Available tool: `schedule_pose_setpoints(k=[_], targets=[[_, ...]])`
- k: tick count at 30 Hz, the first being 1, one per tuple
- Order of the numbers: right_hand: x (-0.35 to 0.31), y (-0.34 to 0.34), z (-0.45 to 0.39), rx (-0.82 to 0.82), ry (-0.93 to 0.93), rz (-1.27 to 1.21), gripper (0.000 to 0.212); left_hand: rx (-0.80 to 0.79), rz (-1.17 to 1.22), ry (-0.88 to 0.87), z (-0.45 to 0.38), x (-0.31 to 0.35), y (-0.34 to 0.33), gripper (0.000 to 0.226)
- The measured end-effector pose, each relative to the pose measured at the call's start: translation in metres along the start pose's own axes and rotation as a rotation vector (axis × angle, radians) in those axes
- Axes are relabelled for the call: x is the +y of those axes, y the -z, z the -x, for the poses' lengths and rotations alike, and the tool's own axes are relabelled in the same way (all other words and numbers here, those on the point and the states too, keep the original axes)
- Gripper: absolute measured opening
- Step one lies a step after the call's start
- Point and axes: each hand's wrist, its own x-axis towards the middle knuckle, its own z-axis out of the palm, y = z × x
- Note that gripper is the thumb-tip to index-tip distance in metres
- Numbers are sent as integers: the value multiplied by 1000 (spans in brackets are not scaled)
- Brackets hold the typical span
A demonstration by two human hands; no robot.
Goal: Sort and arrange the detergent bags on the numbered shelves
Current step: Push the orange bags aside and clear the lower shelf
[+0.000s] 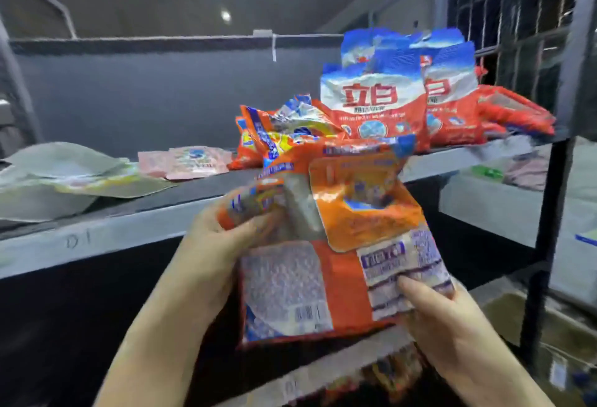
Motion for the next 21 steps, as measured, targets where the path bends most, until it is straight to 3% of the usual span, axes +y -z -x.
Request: schedule_pose_setpoints(k=[2,3,6,11,17,21], targets=[[-25,-22,-31,-136,84,87,58,30,-98,-37,-49,25,14,15],[-37,-37,-52,-144,114,197,49,29,-171,-43,-73,35,23,15],[-42,-58,-131,-50,156,422,16,24,-362,-61,-144,60,56,11],[-52,-106,-251,-15,249,650,3,182,-639,-81,-254,75,104,14],[-57,-112,-379,254,219,854,15,458,-640,-65,-373,34,129,30],[-52,-102,-409,351,107,1274,28,391,-1027,62,-394,-6,128,30]])
